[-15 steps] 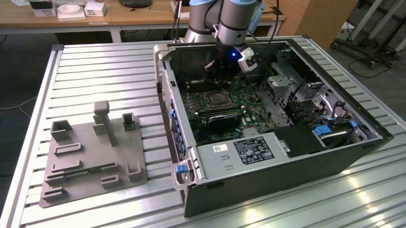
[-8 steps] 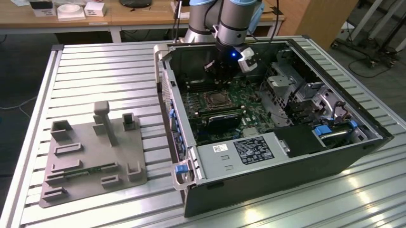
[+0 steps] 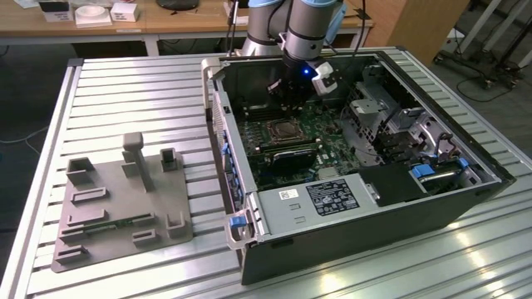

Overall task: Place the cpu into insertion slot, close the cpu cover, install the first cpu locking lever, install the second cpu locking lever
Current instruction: 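Install the first cpu locking lever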

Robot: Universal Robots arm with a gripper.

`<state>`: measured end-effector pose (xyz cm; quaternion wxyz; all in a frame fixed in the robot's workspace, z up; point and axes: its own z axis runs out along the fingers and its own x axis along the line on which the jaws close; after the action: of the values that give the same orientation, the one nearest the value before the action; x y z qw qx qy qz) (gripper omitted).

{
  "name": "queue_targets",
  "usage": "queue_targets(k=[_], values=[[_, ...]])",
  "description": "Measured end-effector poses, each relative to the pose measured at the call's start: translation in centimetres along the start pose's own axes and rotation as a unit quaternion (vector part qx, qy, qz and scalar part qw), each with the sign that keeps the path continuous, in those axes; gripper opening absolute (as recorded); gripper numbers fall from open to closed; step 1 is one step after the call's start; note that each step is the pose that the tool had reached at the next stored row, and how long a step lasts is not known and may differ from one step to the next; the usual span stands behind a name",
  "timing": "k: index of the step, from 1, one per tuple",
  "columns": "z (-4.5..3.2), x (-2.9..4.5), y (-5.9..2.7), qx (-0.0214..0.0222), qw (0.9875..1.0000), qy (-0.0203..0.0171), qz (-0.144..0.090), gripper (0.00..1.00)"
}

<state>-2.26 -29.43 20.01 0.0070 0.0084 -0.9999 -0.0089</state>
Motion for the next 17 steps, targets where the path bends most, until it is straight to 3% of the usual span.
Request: queue_targets(k=[8,17], values=[[-0.01,0.0,-0.01,0.0098,1.0,0.0007,0.0,0.11],[0.08,0.01,-0.02,0.0179,0.9998,0.0015,0.0,0.11]])
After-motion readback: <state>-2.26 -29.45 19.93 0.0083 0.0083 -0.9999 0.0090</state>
